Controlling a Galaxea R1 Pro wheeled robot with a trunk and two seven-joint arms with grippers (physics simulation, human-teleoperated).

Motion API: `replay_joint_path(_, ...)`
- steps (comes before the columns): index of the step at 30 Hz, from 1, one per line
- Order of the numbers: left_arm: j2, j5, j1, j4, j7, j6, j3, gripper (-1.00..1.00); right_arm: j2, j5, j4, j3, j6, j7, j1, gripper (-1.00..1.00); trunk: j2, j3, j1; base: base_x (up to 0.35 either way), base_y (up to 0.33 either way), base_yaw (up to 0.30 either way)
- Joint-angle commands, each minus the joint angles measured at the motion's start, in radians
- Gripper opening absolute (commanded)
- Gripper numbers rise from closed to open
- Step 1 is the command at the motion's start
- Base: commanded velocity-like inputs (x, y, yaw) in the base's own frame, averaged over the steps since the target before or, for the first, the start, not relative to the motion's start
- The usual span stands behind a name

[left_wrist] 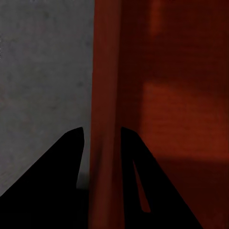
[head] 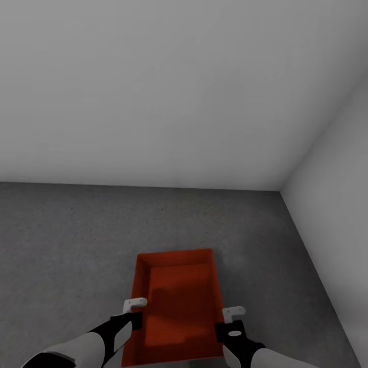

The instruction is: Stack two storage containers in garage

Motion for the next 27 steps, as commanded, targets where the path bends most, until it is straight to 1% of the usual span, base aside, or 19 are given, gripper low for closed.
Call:
replay_joint_path(1,0.003,0.001,0.0,-0.017,-0.001,-0.019,0.038,-1.0,-0.017,-0.013,-0.004,-0.019,0.002,-0.013,0.0,-1.0,0.0,-0.001,0.0,0.0,0.0,0.0)
replay_joint_path(10,0.003,0.001,0.0,-0.017,-0.001,-0.019,0.038,-1.0,-0.017,-0.013,-0.004,-0.02,0.001,-0.012,0.0,-1.0,0.0,-0.001,0.0,0.0,0.0,-0.002)
replay_joint_path(17,0.003,0.001,0.0,-0.017,-0.001,-0.019,0.038,-1.0,-0.017,-0.013,-0.004,-0.022,0.001,-0.012,0.0,-1.0,0.0,-0.001,0.0,0.0,0.0,-0.131)
replay_joint_path(27,0.003,0.001,0.0,-0.017,-0.001,-0.019,0.038,-1.0,-0.017,-0.013,-0.004,-0.022,0.001,-0.012,0.0,-1.0,0.0,-0.001,0.0,0.0,0.0,-0.011)
